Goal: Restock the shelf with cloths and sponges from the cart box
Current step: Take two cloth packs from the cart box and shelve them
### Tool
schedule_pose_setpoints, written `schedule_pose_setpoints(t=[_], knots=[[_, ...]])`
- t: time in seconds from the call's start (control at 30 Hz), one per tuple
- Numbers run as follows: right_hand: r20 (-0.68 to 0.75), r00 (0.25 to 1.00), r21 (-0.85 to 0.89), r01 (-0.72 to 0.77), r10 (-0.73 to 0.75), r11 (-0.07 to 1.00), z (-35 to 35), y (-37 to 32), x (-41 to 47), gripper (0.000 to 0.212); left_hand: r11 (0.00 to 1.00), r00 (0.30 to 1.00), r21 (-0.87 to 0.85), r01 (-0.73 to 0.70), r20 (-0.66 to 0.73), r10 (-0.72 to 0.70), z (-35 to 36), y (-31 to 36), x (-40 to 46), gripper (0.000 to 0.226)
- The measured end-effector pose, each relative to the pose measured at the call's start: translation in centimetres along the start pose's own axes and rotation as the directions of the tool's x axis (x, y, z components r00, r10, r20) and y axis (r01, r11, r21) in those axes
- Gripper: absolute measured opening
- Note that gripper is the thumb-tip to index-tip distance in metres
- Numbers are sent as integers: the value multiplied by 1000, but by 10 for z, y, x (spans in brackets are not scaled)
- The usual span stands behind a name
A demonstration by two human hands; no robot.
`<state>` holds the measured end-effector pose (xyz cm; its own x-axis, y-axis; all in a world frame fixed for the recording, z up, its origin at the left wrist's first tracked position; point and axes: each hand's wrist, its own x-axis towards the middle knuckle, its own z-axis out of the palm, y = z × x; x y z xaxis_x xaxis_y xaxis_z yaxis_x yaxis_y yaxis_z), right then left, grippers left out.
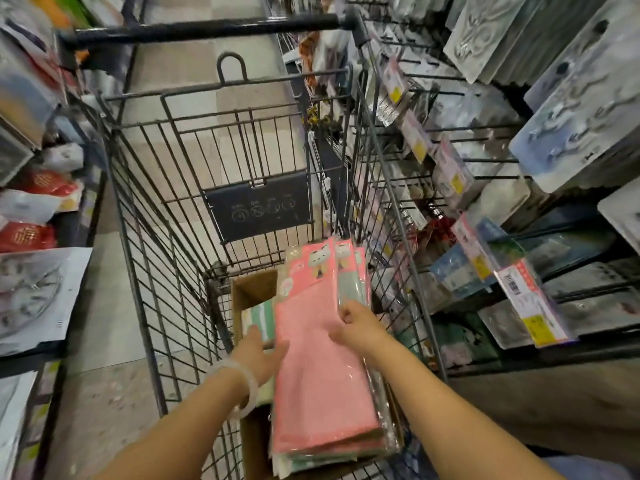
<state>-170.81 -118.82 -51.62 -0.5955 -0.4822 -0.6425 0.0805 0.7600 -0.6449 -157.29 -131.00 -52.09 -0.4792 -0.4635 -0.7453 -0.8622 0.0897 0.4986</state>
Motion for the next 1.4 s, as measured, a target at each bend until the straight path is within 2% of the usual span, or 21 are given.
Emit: schedule_pose_setpoints(t=[0.07,0.13,0.2,0.27,0.33,0.37,0.47,0.57,0.63,0.7,0.8,0.9,1.03,1.1,1.23,1.4], knots=[[99,994,142,22,-37,990,0,-12,-4,24,995,1000,-96,7,-20,-9,-14,4,-1,85],[177,982,331,11,-73,944,-1,-23,-8,20,958,998,-282,57,5,-59,-29,11,-9,88],[215,970,475,-2,-113,880,-2,-31,-10,22,839,981,-516,174,161,-104,-43,14,-11,73],[231,967,477,-19,-104,879,-2,-32,-10,24,770,973,-607,199,216,-81,-54,12,-14,53],[209,974,354,6,-86,935,0,-27,-5,25,784,985,-598,167,125,-115,-59,6,-9,45],[164,984,226,38,-77,973,1,-21,0,25,818,989,-557,142,56,-134,-61,5,-8,45],[-138,990,-181,8,-33,984,2,4,28,41,882,988,-461,98,-63,-142,-63,-2,-5,42],[-305,952,-346,-98,-13,933,1,19,52,65,893,987,-442,80,-92,-135,-60,-13,-5,36],[-347,938,-413,-162,10,896,6,23,63,83,891,988,-446,82,-82,-132,-59,-20,-7,37],[-359,931,-422,-224,65,878,9,23,67,89,878,990,-471,91,-53,-131,-60,-23,-6,47],[-345,929,-372,-265,133,890,7,19,66,77,862,992,-499,87,-38,-122,-64,-26,-4,53],[-330,934,-312,-244,136,918,6,11,57,60,846,996,-528,77,4,-88,-66,-25,-5,56],[-236,965,72,-95,110,993,-1,7,32,56,850,999,-524,48,41,-32,-68,-20,-17,62],[-174,978,185,-84,117,979,-9,3,14,60,851,998,-525,33,56,-5,-71,-18,-25,65],[-78,992,268,-72,96,961,-19,1,-29,60,831,992,-554,-37,77,96,-78,-15,-42,62],[-48,997,494,72,-56,866,-22,-8,-106,57,751,955,-639,-166,87,285,-82,-13,-91,49]])
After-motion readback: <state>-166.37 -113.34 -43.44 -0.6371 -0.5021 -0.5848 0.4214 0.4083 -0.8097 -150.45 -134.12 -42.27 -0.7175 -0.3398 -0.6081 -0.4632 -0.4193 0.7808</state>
